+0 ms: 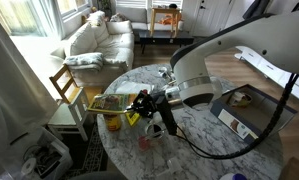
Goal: Place a book on the brown bottle
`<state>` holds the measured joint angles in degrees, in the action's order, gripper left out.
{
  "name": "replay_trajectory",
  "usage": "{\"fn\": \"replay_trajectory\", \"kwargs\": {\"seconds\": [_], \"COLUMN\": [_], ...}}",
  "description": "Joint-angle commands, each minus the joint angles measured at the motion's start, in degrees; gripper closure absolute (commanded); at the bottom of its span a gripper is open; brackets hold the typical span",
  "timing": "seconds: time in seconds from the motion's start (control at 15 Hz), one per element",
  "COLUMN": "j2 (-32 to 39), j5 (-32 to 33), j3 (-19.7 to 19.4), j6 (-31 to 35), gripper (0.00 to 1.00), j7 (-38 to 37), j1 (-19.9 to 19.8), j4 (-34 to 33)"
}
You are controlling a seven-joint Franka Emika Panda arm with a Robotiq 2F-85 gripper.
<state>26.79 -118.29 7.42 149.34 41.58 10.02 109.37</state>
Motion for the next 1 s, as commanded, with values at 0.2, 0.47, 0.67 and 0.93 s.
{"fn": "replay_trajectory", "kwargs": {"seconds": [0.2, 0.47, 0.67, 0.93], "j2": [0.6, 0.6, 0.7, 0.8], "j5": [0.6, 0.7, 1.0, 1.5], "j3": [-2.7, -3.1, -3.4, -3.5], "j6": [-1.2, -0.5, -0.4, -0.6], "gripper": [0.98, 0.61, 0.36, 0.08], "j7": [-1.3, -2.0, -2.5, -2.8], "j1": [2.8, 3.2, 3.4, 3.5], "j4": [0.1, 0.1, 0.2, 0.3]}}
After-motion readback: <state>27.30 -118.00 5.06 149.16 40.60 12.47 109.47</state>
